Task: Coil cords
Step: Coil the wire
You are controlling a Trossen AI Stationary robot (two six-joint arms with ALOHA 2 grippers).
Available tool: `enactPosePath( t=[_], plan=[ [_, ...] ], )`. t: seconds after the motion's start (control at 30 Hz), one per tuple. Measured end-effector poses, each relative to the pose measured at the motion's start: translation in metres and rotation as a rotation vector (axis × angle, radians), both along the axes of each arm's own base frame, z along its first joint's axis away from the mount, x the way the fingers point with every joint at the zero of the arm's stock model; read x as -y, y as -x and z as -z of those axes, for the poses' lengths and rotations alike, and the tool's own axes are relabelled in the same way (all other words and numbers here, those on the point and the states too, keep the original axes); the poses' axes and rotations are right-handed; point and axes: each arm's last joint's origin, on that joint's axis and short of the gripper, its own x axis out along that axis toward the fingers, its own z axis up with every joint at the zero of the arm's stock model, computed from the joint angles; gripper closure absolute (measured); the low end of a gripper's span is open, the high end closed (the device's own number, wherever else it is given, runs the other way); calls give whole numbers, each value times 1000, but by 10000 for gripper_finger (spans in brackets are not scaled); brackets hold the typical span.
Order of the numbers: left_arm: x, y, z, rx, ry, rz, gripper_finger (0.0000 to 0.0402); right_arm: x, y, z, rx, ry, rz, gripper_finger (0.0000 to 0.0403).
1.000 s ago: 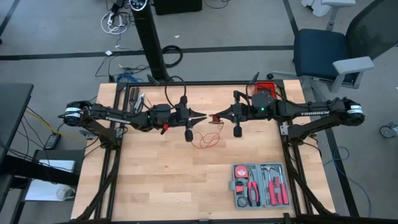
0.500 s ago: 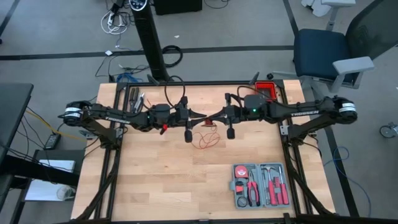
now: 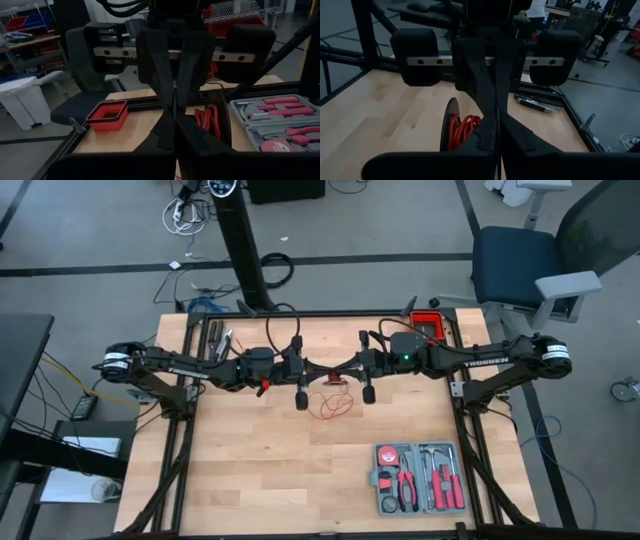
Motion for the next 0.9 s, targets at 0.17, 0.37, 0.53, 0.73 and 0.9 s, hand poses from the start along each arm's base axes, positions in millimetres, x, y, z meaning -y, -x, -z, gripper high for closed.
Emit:
enactPosePath(
  t=[0.17, 0.37, 0.53, 0.73, 0.9],
  plan=[
    [-1, -1, 5, -34, 21, -20, 400, -1, 3, -8, 35, -18, 11, 361],
    [-1, 0, 5, -23, 61, -40, 401, -2, 31, -33, 85, -16, 46, 332],
    [-4, -6, -8, -74, 93, -95, 401, -6, 49, -29, -56, -14, 38, 330],
    [-5, -13, -33, -116, 92, -146, 401, -13, 42, -10, -191, 5, 30, 332],
    [-6, -15, -45, -77, 95, -170, 401, -24, 27, 10, -285, 108, 161, 332]
  ],
)
